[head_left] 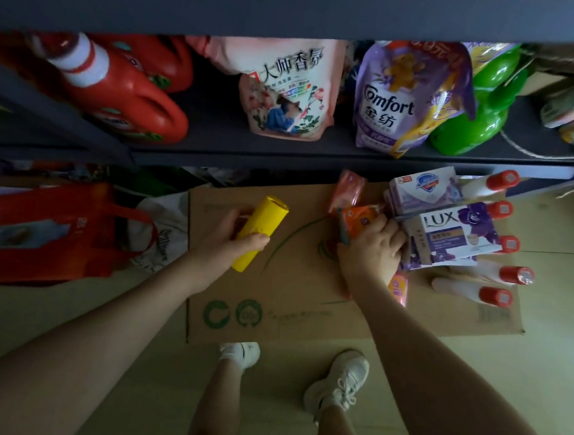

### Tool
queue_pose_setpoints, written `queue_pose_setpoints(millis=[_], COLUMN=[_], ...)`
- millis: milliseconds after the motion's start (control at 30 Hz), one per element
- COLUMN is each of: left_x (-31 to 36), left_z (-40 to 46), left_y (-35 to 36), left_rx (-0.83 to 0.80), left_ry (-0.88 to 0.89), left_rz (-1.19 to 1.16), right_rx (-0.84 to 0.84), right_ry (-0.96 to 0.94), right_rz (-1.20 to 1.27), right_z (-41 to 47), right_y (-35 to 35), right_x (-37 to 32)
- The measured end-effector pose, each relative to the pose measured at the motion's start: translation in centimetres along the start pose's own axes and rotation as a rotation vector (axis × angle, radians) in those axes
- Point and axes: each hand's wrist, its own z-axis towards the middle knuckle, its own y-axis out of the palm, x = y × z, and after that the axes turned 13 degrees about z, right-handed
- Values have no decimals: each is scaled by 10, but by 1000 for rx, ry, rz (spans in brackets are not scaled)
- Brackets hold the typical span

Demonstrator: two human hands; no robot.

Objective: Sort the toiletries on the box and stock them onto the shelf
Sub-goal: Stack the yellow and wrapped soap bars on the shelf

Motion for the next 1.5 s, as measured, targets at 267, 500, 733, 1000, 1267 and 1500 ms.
queue_pose_setpoints(millis=[267, 500, 733, 1000, 1267, 1500], left_x=[27, 105, 202, 319, 353, 353], left_z=[-31, -74, -77, -24, 66, 95], left_y=[-26, -45, -76, -70, -57, -74], left_rx=[-158, -149, -4, 689, 783, 766], left_ry=[-100, 75, 327, 675, 445, 279], left_rz=[-519, -393, 48, 893, 1024, 933], right_rx=[-162, -429, -560, -284, -63, -12], right_ry=[-135, -61, 168, -111, -413, -509], right_rz=[428, 1177, 1543, 1442, 858, 719], right_z=[-16, -52, -64, -31, 30, 59], right_y=[-50, -161, -245, -301, -332, -333], right_x=[-18, -68, -101, -115, -126, -149])
